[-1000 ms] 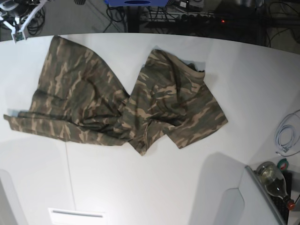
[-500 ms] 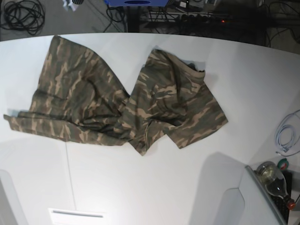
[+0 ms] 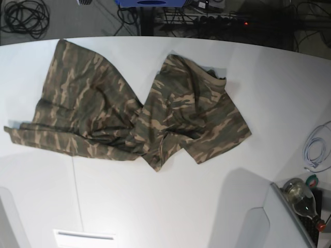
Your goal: Layout the t-shirt on the table in an organized manner, then fold the t-shirt properly
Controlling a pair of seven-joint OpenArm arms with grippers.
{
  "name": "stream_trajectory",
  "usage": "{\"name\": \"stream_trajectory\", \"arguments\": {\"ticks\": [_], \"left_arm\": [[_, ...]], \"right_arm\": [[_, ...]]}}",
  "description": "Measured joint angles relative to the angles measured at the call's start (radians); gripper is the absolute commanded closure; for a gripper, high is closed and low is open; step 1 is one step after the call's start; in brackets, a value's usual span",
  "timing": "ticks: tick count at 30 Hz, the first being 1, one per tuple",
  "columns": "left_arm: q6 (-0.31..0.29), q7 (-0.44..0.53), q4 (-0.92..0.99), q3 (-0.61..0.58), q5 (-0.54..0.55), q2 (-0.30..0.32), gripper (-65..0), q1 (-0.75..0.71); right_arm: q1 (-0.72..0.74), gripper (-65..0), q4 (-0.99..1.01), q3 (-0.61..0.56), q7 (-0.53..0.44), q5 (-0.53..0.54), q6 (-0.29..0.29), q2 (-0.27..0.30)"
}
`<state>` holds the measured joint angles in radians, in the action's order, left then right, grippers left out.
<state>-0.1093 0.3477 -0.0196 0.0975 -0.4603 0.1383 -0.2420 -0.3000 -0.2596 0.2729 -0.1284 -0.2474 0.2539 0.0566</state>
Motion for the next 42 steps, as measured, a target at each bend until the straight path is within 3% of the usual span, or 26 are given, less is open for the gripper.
{"name": "stream_trajectory", "arguments": {"ticks": [11, 19, 25, 31, 33, 42], "left_arm": [[0.0, -0.042, 0.022, -0.006, -0.003, -0.015, 0.0, 0.013], [0.0, -0.02, 0.014, -0.005, -0.002, -0.114, 0.0, 0.285], [0.0, -0.068, 0.022, -0.008, -0.006, -0.152, 0.0, 0.372], [0.0, -0.047, 0.021, -0.005, -0.007, -0.146, 0.0, 0.357], [0.0, -0.009, 0.016, -0.002, -0.004, -0.137, 0.0, 0.32], [0.0, -0.029, 0.022, -0.002, -0.005, -0.126, 0.0, 0.103]], "right_arm": [[0.006, -0.9, -0.001, 0.0, -0.003, 0.0, 0.0, 0.004], [0.039, -1.1, -0.001, 0.0, -0.002, -0.001, 0.0, -0.002], [0.038, -1.1, -0.001, 0.0, 0.001, -0.001, 0.0, -0.008], [0.039, -1.1, 0.0, 0.0, -0.001, 0.0, -0.001, -0.018], [0.039, -1.1, 0.0, 0.0, -0.001, 0.002, -0.001, -0.018], [0.058, -1.2, -0.001, 0.0, -0.003, 0.004, -0.001, -0.021]]}}
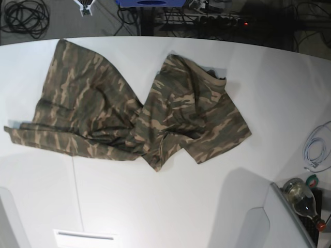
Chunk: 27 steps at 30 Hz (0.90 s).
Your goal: Layout the t-shirt on the table in an organized manner, then fold the t-shirt properly
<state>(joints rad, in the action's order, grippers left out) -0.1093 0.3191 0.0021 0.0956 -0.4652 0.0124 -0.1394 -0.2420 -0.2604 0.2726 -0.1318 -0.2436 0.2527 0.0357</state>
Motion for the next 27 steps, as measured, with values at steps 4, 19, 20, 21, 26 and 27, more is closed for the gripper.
{"name": "stream_trajectory", "arguments": {"ticks": [4, 19, 20, 21, 26, 27], "left_arm": [[0.0, 0.003, -0.002, -0.005, 0.001, -0.003, 0.0, -0.014], [0.0, 0.006, -0.005, -0.001, 0.002, 0.0, 0.0, 0.179], [0.0, 0.006, -0.004, -0.001, 0.002, 0.0, 0.0, 0.186], [0.0, 0.006, -0.003, -0.001, 0.002, 0.0, 0.0, 0.189], [0.0, 0.006, -0.003, 0.001, 0.002, 0.0, 0.0, 0.188], [0.0, 0.006, -0.003, 0.001, 0.002, 0.0, 0.0, 0.186]], "right_arm": [[-0.001, -1.2, 0.001, 0.0, 0.004, -0.001, 0.0, 0.0], [0.009, -1.2, 0.003, 0.0, 0.005, -0.004, 0.0, 0.0], [0.009, -1.2, 0.003, 0.0, 0.002, -0.003, 0.0, 0.0], [0.009, -1.2, 0.003, 0.0, 0.003, -0.004, 0.0, 0.001], [0.008, -1.2, 0.003, 0.0, 0.004, -0.003, 0.0, 0.001], [0.008, -1.2, 0.003, 0.0, 0.004, -0.003, 0.0, 0.001]]}}
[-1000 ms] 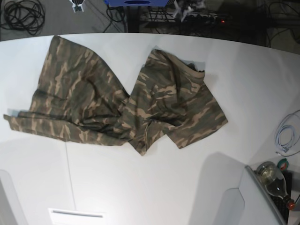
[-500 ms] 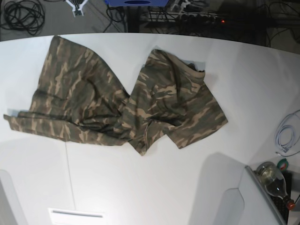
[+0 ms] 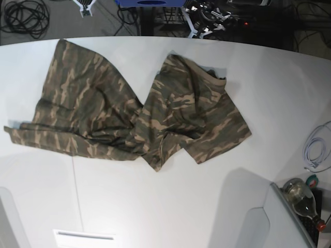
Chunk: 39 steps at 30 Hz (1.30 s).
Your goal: Layout the t-shirt on the table in an organized manner, then fold the t-shirt properly
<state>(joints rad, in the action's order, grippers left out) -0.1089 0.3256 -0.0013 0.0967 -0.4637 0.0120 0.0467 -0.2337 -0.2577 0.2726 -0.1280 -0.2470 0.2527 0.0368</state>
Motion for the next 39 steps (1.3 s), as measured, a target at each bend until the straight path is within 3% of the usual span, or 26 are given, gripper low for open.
{"name": "stream_trajectory", "arguments": {"ticks": [16, 31, 39], "left_arm": [[0.0, 0.0, 0.001, -0.006, 0.0, 0.0, 0.0, -0.09], [0.0, 0.008, -0.003, 0.001, 0.001, 0.026, 0.0, 0.017], [0.0, -0.003, 0.003, -0.007, -0.004, 0.044, 0.0, -0.108]], "right_arm": [[0.006, -1.2, 0.0, 0.0, 0.001, 0.0, 0.0, -0.002], [0.025, -1.4, 0.0, 0.0, 0.0, 0.0, 0.0, -0.002], [0.025, -1.4, 0.0, 0.0, -0.002, 0.0, 0.0, -0.003]]}}
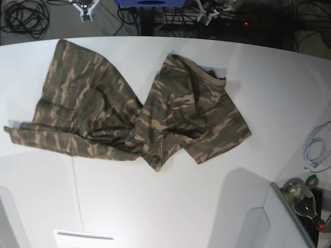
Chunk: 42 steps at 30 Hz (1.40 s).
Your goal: Layout the t-shirt on the table in an organized manner, then fold the t-shirt properly
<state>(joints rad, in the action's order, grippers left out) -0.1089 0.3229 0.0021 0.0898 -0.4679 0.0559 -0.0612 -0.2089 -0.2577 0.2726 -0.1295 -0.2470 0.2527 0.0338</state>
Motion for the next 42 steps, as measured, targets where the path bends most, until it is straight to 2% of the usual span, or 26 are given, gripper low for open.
{"name": "stream_trajectory", "arguments": {"ticks": [10, 17, 23, 25, 30, 32, 37, 39, 42], "left_arm": [[0.0, 0.003, -0.003, -0.017, -0.003, -0.003, 0.0, -0.021], [-0.005, 0.02, -0.008, -0.018, -0.003, -0.079, 0.0, -0.035], [-0.002, -0.01, -0.001, -0.001, -0.002, -0.019, 0.0, -0.06], [0.004, -0.009, -0.052, 0.013, 0.001, -0.018, 0.0, -0.046], [0.002, 0.026, -0.085, 0.013, 0.0, -0.068, 0.0, -0.021], [-0.015, 0.012, -0.085, 0.018, -0.003, -0.068, 0.0, -0.049], [0.007, -0.016, -0.103, 0.015, -0.003, -0.051, 0.0, -0.052], [0.007, 0.017, -0.077, 0.015, -0.002, -0.072, 0.0, -0.022], [0.001, 0.014, -0.007, 0.025, -0.002, -0.108, 0.0, -0.006]], "right_arm": [[0.0, -1.4, 0.0, 0.0, 0.001, 0.0, 0.0, -0.001], [-0.001, -1.4, 0.0, 0.0, 0.0, 0.0, 0.0, -0.001], [-0.008, -1.4, 0.0, 0.0, -0.001, 0.0, 0.0, -0.003], [-0.012, -1.4, 0.0, 0.0, 0.001, 0.0, 0.0, -0.002], [-0.016, -1.4, 0.0, 0.0, 0.001, 0.0, 0.0, -0.003], [-0.016, -1.4, 0.0, 0.0, 0.0, 0.0, 0.0, -0.004], [-0.016, -1.4, 0.0, 0.0, 0.001, 0.0, 0.0, -0.006], [-0.016, -1.4, 0.0, 0.0, 0.001, 0.0, 0.0, -0.007], [-0.016, -1.4, 0.0, 0.0, 0.001, 0.0, 0.0, -0.006]]}}
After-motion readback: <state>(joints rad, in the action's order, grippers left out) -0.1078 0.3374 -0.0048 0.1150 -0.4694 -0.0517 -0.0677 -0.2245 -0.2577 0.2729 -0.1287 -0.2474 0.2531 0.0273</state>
